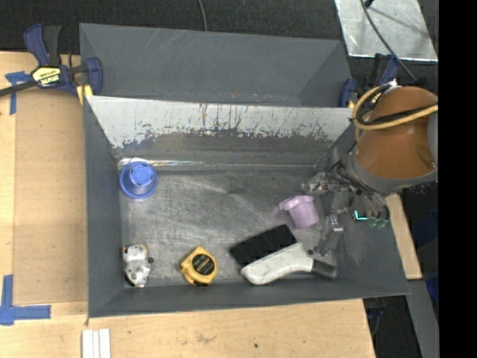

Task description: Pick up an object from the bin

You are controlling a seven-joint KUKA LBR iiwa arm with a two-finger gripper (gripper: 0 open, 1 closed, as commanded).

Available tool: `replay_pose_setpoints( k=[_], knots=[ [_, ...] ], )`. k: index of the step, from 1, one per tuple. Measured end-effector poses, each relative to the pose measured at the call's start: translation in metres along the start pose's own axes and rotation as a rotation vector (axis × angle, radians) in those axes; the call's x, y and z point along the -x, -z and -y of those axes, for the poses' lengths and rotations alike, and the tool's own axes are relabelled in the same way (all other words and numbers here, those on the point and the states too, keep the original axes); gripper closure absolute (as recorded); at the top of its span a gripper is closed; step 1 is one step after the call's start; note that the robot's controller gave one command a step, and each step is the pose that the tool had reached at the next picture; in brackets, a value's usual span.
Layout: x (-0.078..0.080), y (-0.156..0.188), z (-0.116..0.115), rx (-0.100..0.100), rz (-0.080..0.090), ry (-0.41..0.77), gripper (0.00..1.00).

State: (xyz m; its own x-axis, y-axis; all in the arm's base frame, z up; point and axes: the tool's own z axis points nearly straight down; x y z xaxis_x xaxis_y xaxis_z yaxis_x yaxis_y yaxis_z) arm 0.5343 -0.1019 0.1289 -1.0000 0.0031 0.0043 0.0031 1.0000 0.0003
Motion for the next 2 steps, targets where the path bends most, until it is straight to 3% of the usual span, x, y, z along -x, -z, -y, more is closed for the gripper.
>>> replay_pose_setpoints(
  k=[1,2],
  knots=[
    [0.002,0.004,0.0,-0.001,0.007,0.003,0.0],
    [0.031,-0.054,-0.029,-0.004,0.021,0.322,1.0]
  ],
)
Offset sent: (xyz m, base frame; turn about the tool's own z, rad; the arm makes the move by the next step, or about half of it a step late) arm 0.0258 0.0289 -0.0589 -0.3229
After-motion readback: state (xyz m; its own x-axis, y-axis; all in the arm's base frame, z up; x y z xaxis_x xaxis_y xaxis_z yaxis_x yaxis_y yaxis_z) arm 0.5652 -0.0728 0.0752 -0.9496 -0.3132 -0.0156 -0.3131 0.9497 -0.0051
